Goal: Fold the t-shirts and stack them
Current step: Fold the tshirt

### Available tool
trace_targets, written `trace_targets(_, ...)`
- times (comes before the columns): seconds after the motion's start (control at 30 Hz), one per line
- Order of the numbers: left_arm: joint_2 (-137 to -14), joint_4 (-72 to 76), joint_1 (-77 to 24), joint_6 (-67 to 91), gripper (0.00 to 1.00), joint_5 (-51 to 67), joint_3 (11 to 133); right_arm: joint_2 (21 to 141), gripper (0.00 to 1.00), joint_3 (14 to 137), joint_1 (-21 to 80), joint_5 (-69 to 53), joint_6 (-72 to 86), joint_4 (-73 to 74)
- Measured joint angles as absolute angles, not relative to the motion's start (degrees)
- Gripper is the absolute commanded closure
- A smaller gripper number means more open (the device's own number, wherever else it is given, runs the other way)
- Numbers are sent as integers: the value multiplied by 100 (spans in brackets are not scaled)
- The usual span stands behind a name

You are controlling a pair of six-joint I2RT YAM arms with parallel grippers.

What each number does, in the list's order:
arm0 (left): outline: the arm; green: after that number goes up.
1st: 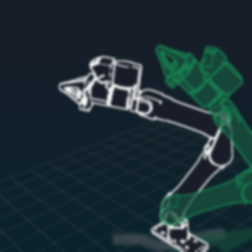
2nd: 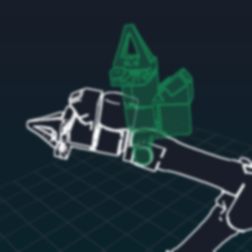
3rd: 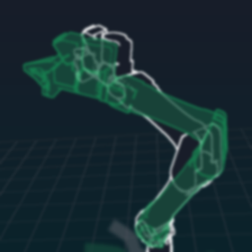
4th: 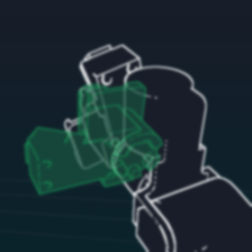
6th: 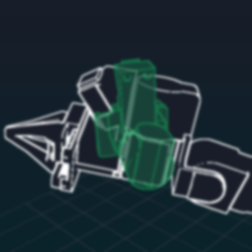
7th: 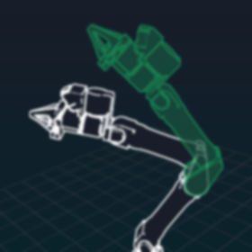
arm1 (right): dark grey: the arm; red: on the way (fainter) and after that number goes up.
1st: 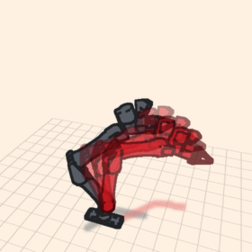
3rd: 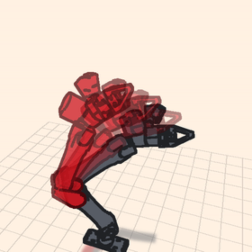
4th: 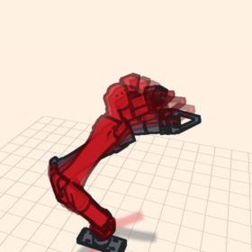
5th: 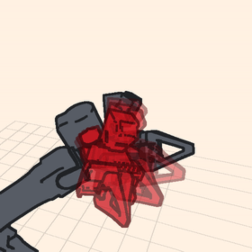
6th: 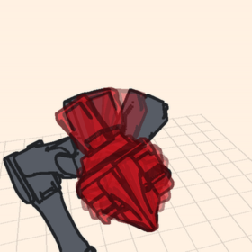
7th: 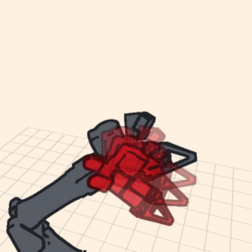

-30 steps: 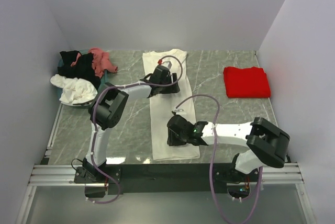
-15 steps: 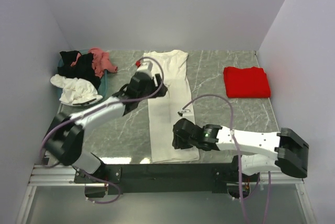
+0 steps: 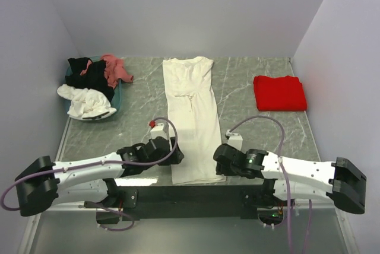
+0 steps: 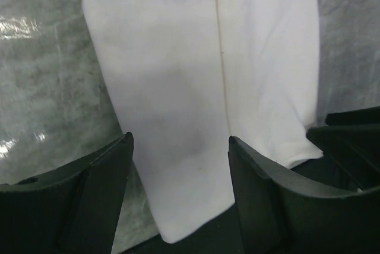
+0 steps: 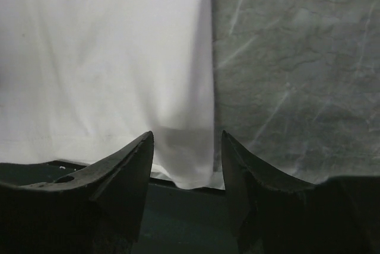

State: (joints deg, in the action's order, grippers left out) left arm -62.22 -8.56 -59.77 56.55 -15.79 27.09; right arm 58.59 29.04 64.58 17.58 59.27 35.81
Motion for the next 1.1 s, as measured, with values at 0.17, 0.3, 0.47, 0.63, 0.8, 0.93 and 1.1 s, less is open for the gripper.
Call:
trace_targets(0.17, -5852, -1295, -6471, 6322, 29, -1994, 2687, 5489, 43, 2530, 6370, 1778, 6128, 3610)
trace_targets(0.3, -5850, -1774, -6845, 6825, 28, -2239, 2641, 5347, 43, 2322, 6370, 1758, 6259, 3555)
trace_targets(0.47, -5944, -2224, -7310, 7365, 29, -2410, 2635, 5323, 44, 2292, 6370, 1708, 6322, 3468)
trace_targets(0.63, -6104, -2467, -7708, 7826, 31, -2493, 2635, 5245, 44, 2246, 6370, 1603, 6346, 3409)
trace_targets(0.8, -6224, -2602, -7944, 8167, 36, -2499, 2635, 4880, 44, 2060, 6375, 1483, 6442, 3369)
trace_targets(0.93, -6331, -2585, -8106, 8315, 43, -2600, 2648, 4810, 44, 1984, 6436, 1400, 6519, 3312)
trace_targets(1.1, -6556, -2600, -8248, 8460, 51, -2692, 2742, 5087, 45, 2036, 6683, 1398, 6650, 3105)
